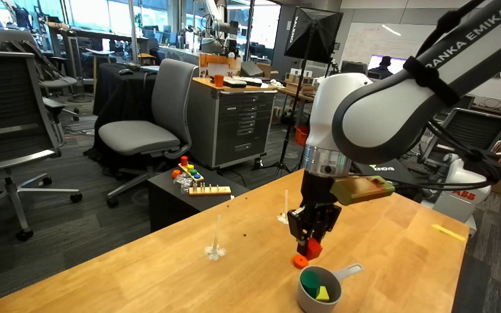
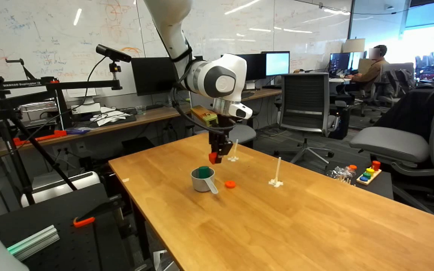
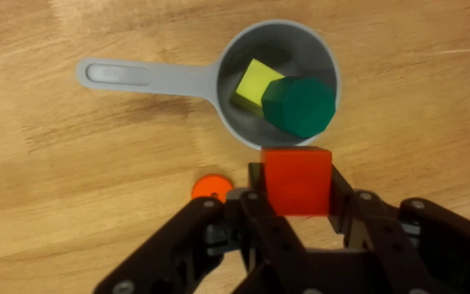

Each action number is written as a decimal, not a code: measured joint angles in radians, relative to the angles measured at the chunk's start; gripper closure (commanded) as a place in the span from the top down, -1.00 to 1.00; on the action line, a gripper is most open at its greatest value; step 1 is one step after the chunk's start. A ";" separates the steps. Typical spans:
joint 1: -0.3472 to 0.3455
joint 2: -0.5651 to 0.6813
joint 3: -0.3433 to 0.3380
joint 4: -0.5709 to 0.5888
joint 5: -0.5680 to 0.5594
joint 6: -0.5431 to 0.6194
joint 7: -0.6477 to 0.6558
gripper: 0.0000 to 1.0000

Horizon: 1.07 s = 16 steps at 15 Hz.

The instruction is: Put the three blocks in the gray cup

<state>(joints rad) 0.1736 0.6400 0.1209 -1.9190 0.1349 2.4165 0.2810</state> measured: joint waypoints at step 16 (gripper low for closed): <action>0.000 -0.029 0.001 -0.059 0.012 -0.034 0.000 1.00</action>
<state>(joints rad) 0.1736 0.6112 0.1215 -1.9779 0.1472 2.3824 0.2813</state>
